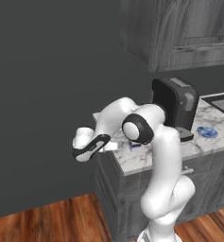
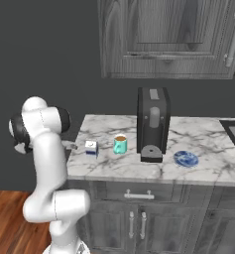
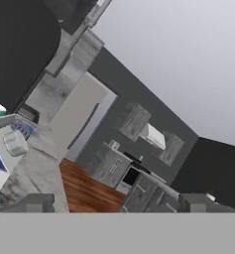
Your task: Take a sugar cube from the saucer and place it inside the coffee. Then, grab milk from the fridge and place it next to the coffee on the counter to sweeten the coffee.
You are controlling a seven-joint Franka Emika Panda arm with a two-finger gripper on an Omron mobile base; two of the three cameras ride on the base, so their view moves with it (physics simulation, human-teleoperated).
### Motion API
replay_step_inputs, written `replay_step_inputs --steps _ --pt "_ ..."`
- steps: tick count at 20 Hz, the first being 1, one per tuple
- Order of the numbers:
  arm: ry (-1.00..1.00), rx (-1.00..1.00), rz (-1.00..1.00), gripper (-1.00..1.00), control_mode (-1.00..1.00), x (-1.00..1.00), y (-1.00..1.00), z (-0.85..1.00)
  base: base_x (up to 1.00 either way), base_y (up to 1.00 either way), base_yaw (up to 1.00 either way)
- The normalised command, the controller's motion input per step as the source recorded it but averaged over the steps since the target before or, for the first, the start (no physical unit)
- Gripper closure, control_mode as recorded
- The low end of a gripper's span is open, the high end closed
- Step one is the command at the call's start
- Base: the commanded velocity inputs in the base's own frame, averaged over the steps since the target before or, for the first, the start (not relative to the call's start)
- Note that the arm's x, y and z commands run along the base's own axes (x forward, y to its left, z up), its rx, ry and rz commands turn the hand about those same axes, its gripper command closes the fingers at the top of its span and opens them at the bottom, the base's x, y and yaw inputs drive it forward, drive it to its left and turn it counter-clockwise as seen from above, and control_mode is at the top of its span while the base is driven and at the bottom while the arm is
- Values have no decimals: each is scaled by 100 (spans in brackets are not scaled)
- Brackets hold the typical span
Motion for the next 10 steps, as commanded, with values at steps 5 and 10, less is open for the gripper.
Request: replay_step_inputs --steps 5,10 --pt "-27 0 0 -100 -100 -100 -29 24 0 0 0" --pt "-38 0 0 -100 -100 -100 -13 33 0 0 0"
